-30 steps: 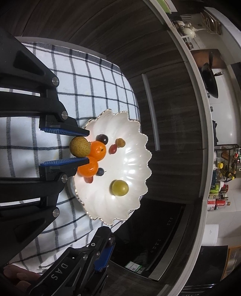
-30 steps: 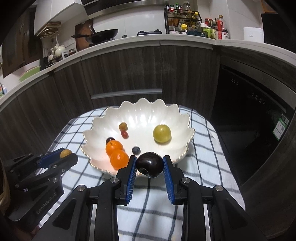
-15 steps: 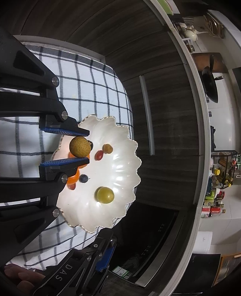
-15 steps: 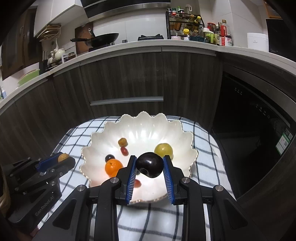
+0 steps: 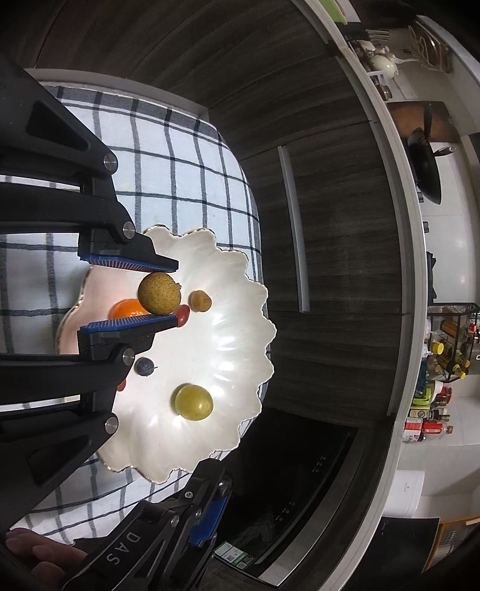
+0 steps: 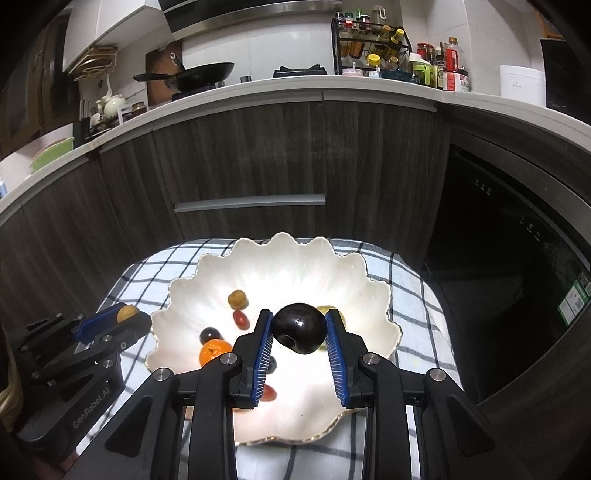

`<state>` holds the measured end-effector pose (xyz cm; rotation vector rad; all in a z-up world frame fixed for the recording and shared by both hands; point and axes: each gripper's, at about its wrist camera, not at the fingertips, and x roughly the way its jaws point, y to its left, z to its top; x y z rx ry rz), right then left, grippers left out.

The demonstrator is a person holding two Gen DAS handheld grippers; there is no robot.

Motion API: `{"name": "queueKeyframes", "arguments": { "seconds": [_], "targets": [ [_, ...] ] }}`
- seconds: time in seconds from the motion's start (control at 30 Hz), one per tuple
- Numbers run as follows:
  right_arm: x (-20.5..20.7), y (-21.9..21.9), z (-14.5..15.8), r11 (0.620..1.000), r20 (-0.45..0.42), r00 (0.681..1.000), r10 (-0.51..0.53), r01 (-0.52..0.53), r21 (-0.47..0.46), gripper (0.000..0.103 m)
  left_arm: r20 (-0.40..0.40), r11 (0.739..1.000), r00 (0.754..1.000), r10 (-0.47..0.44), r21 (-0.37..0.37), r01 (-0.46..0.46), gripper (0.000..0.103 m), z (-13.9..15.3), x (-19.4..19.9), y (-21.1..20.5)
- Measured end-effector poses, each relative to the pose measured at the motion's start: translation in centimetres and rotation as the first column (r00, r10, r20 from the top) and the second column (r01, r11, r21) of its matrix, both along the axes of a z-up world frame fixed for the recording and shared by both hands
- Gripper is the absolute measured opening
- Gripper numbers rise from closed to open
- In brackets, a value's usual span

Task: Organize fruits
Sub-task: 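Carry the tan fruit and dark plum over the white bowl with both tools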

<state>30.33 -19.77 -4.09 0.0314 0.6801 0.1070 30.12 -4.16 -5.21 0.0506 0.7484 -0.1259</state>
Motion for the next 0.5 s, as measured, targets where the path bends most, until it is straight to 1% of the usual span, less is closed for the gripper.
{"name": "queueKeyframes", "arguments": {
  "seconds": [0.5],
  "targets": [
    [2.7,0.9,-2.3,1.000,-0.049,0.999,0.012,-0.013,-0.026,0.030,-0.063,1.000,0.998,0.009,-0.004,-0.009,0.023,-3.1,2.9,0.3]
  ]
}}
